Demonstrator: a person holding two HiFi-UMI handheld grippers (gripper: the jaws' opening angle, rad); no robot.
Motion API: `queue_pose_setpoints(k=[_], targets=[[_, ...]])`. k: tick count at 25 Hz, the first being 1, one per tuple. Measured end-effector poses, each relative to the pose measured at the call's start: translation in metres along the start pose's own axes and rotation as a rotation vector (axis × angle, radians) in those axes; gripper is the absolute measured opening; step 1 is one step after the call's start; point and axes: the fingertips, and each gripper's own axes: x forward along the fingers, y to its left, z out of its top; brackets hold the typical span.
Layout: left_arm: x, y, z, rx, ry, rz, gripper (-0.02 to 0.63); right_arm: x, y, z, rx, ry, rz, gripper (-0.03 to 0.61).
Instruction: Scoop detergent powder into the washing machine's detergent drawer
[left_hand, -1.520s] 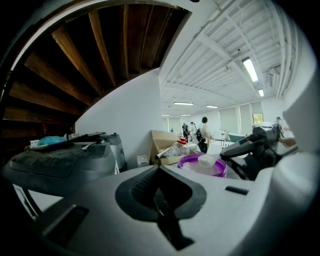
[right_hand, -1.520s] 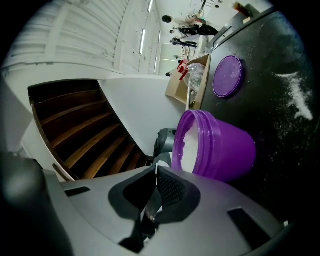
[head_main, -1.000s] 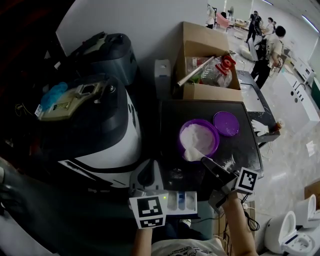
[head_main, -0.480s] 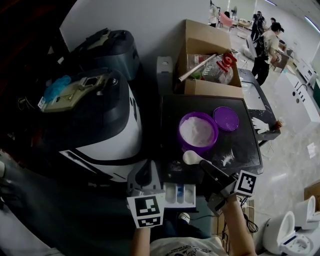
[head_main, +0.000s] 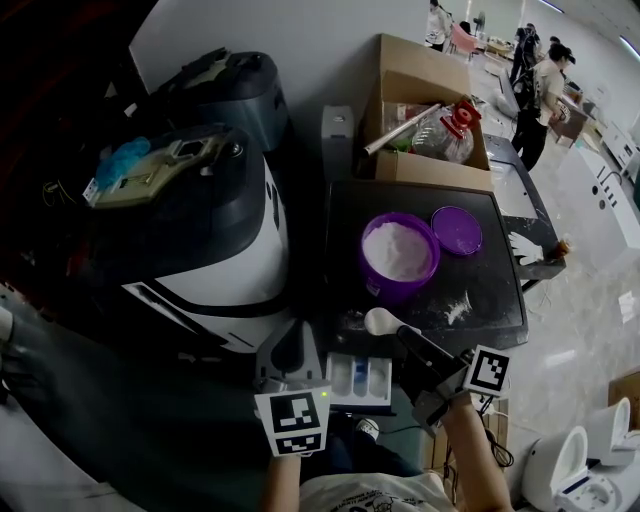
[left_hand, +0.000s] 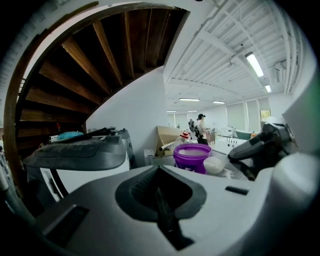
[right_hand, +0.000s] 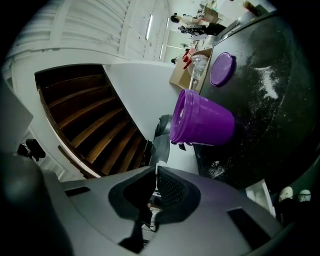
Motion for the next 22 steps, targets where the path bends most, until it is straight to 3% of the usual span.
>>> queue_pose_setpoints(k=[22], targets=[[-0.045, 0.002, -0.046, -0.028, 0.076, 0.08, 0.002, -0.009, -0.033, -0.059, -0.024, 0.141, -0.069, 0.02]])
